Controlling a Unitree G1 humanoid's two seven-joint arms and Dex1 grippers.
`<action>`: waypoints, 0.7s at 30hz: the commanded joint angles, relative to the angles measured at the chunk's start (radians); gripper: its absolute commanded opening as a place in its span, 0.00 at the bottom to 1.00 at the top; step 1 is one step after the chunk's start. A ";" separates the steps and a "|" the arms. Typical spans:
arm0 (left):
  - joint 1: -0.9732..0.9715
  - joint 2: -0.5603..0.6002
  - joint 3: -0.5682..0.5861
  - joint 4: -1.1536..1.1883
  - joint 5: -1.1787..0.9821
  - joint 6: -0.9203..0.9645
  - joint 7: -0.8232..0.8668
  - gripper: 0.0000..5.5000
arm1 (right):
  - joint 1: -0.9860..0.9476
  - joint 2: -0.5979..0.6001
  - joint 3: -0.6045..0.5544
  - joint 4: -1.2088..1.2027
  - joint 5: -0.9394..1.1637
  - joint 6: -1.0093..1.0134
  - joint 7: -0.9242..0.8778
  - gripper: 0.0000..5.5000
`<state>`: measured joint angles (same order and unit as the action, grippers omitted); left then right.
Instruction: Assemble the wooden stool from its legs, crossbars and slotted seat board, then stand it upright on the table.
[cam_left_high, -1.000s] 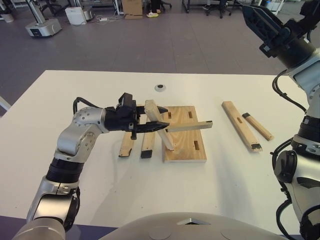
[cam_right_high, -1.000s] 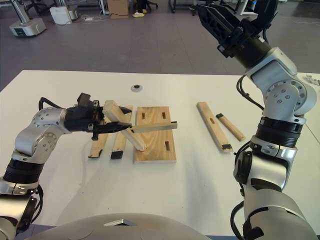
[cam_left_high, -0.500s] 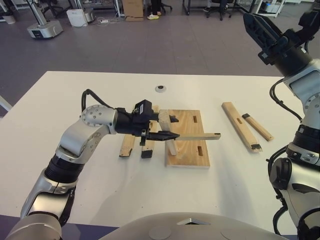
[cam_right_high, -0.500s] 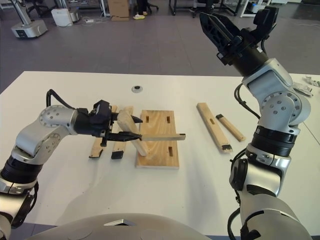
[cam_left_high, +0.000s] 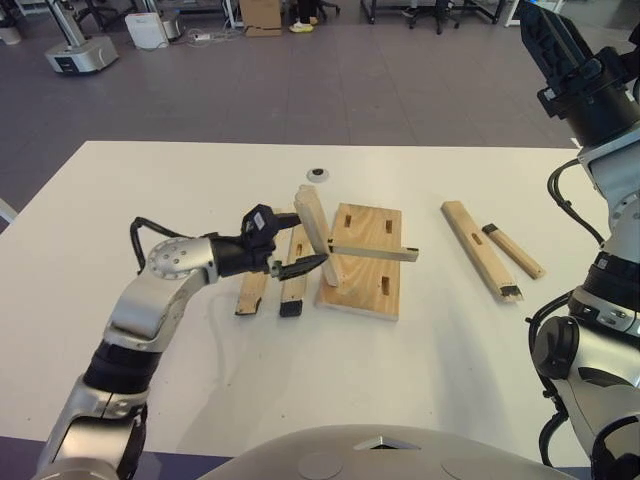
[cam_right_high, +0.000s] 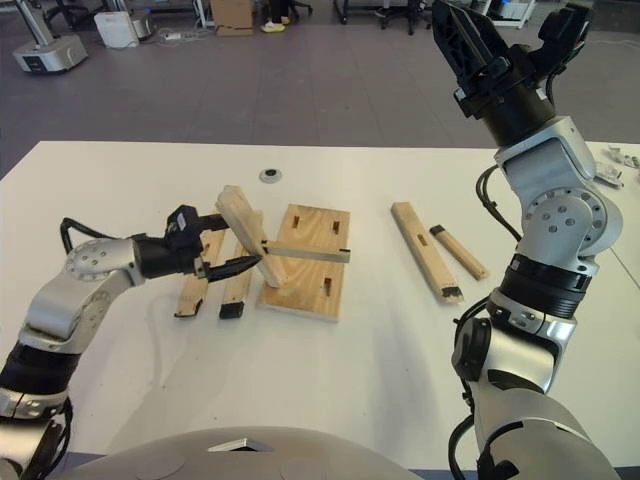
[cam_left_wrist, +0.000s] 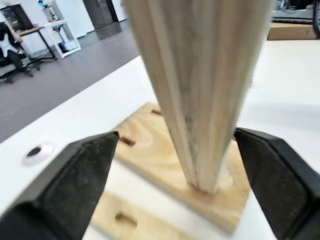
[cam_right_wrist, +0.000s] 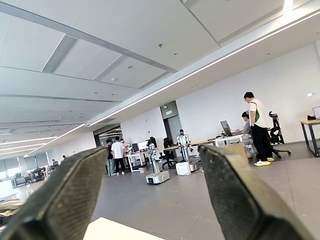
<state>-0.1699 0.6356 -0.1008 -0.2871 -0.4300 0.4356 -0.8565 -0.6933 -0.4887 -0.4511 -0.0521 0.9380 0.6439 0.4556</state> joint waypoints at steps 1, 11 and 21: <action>0.062 0.009 0.055 -0.003 0.019 0.084 0.090 0.77 | -0.011 0.003 0.015 0.013 -0.009 -0.016 0.014 0.61; 0.192 -0.240 0.014 -0.034 0.115 0.186 0.462 0.77 | -0.033 0.002 0.029 0.050 -0.010 -0.033 0.019 0.61; 0.210 -0.330 -0.065 -0.142 0.206 0.312 0.620 0.77 | -0.020 0.007 0.032 0.043 -0.001 -0.017 -0.008 0.61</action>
<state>0.0368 0.3078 -0.1578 -0.4056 -0.2246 0.6997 -0.2375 -0.6977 -0.4886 -0.4249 -0.0074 0.9366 0.6153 0.4618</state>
